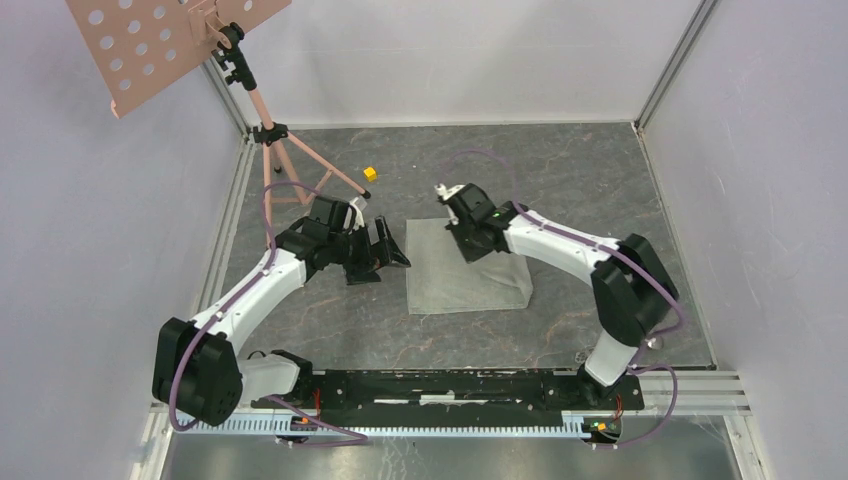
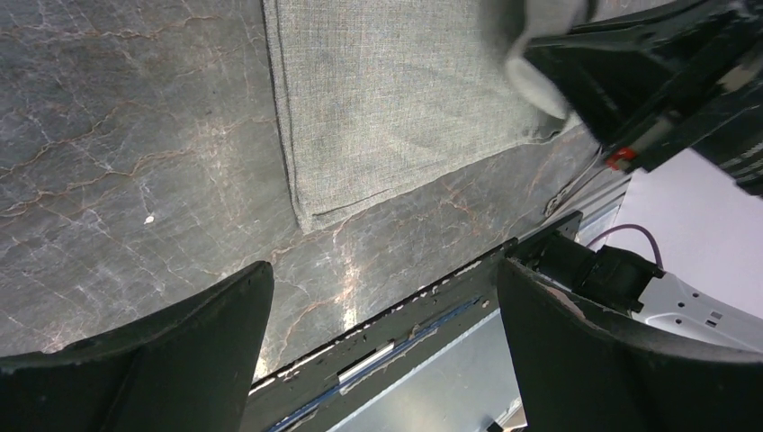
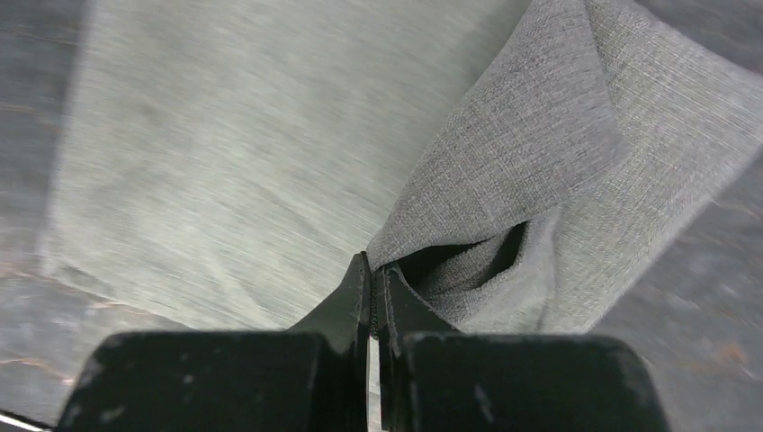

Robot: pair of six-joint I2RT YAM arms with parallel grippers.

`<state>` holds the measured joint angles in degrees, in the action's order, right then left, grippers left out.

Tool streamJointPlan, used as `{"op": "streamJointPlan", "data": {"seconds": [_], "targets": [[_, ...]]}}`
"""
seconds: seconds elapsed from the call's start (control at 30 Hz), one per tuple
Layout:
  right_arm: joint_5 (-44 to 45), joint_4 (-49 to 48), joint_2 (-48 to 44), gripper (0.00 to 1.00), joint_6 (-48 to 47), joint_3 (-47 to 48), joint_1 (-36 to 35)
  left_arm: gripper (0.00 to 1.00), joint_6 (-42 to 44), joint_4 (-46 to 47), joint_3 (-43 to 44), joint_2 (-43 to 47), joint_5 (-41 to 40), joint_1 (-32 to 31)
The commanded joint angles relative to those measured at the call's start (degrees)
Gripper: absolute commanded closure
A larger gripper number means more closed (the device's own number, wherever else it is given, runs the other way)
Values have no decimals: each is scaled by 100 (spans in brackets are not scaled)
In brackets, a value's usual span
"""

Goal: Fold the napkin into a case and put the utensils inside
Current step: Fold the rectangle-folded napkin at the center of the board.

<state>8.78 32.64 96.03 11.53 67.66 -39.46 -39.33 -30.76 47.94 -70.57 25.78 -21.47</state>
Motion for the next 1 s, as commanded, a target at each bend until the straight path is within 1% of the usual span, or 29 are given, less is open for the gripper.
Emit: {"op": "streamJointPlan", "data": {"seconds": [0.0, 0.17, 0.43, 0.5, 0.53, 0.6, 0.67, 0.7, 0.77, 0.83, 0.9, 0.97], "targets": [[-447, -223, 548, 99, 472, 733, -429, 0, 109, 58, -66, 283, -56, 63], [-686, -323, 879, 99, 776, 1117, -634, 0, 125, -13, -104, 399, -98, 125], [-756, -492, 1022, 100, 941, 1066, -681, 0, 127, -26, -144, 437, -82, 188], [-787, -545, 1075, 97, 955, 1089, -677, 0, 127, -25, -145, 447, -73, 190], [-857, -611, 1114, 92, 956, 1092, -670, 0, 124, -16, -145, 453, -74, 201], [-1160, -705, 1191, 72, 961, 1130, -652, 0, 127, -7, -167, 449, -90, 212], [-1422, -753, 1152, 57, 955, 1200, -625, 0, 127, 17, -201, 460, -123, 212], [-1535, -842, 1056, 51, 942, 1177, -605, 0, 123, 30, -218, 469, -145, 215], [-1638, -1026, 678, 34, 905, 1040, -543, 0, 119, 76, -274, 469, -148, 214], [-1792, -1108, 320, 26, 869, 898, -418, 0, 119, 105, -318, 431, -79, 215], [-2086, -1179, 26, 24, 842, 688, -173, 0, 92, 177, -375, 388, 15, 217], [-2184, -1368, -260, 20, 847, 348, 94, 0, 25, 282, -419, 358, 95, 216]]}}
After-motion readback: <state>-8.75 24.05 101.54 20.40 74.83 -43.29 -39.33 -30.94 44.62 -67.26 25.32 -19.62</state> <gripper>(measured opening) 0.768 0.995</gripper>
